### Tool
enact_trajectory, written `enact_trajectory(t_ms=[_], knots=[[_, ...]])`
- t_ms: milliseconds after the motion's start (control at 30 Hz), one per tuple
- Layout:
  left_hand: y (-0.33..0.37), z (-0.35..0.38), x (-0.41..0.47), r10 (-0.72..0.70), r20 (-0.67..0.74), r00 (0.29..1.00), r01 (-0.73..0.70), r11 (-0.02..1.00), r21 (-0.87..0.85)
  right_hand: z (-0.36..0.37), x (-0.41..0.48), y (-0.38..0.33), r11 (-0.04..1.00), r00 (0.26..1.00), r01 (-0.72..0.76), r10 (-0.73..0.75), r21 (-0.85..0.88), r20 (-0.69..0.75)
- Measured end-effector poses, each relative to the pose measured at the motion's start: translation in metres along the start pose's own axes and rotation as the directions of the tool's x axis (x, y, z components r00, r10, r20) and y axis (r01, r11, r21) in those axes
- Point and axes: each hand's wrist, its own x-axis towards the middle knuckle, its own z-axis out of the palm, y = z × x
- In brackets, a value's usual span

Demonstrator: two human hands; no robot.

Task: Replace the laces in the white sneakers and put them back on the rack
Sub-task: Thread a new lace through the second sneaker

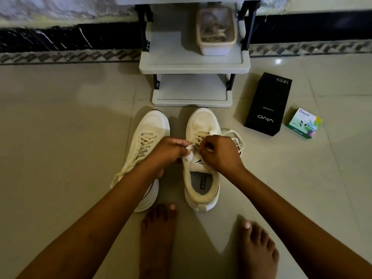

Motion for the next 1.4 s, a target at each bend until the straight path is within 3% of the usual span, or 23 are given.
enact_trajectory(t_ms=[300, 567, 733, 833, 967, 1067, 1167, 1233, 1300, 1333, 1400], knots=[[-0.006, 0.004, 0.000, 0.136, 0.056, 0.989, -0.143, 0.980, 0.138, 0.006, -0.003, 0.002, 0.999, 0.998, 0.035, -0.035, 0.003, -0.059], [-0.005, 0.004, 0.004, 0.085, 0.055, 0.995, -0.091, 0.987, 0.132, 0.005, 0.000, -0.003, 0.990, 0.999, 0.041, -0.045, -0.131, -0.024], [-0.001, 0.011, 0.005, 0.162, 0.119, 0.980, -0.193, 0.923, 0.332, 0.001, 0.003, -0.013, 0.956, 0.995, 0.098, -0.090, -0.275, 0.039], [-0.008, 0.014, 0.009, 0.210, 0.062, 0.976, -0.217, 0.899, 0.379, 0.001, 0.004, -0.012, 0.968, 0.997, 0.076, -0.072, -0.239, 0.023], [-0.021, 0.015, 0.012, 0.272, -0.099, 0.957, -0.248, 0.948, 0.201, 0.004, 0.000, -0.004, 0.996, 0.998, 0.059, -0.060, -0.072, -0.014], [-0.026, 0.017, 0.017, 0.365, -0.143, 0.920, -0.310, 0.900, 0.305, 0.006, -0.004, 0.001, 0.999, 0.997, 0.039, -0.041, -0.033, -0.067], [-0.023, 0.021, 0.018, 0.373, -0.169, 0.912, -0.278, 0.867, 0.413, -0.001, -0.005, 0.008, 0.988, 1.000, 0.017, -0.019, -0.155, -0.011], [-0.005, 0.018, 0.009, 0.333, -0.222, 0.916, -0.295, 0.937, 0.189, -0.006, -0.005, 0.012, 0.987, 0.994, 0.010, 0.008, -0.157, 0.113], [0.023, 0.011, -0.004, 0.347, -0.219, 0.912, -0.387, 0.905, -0.175, -0.010, -0.006, 0.015, 0.993, 0.980, 0.002, 0.021, -0.118, 0.195], [0.034, 0.005, -0.007, 0.387, -0.214, 0.897, -0.434, 0.863, -0.258, -0.011, -0.006, 0.016, 0.995, 0.978, -0.001, 0.022, -0.096, 0.209], [0.046, -0.002, -0.006, 0.441, -0.210, 0.873, -0.485, 0.835, -0.260, -0.013, -0.006, 0.017, 0.997, 0.974, 0.003, 0.014, -0.077, 0.224]])
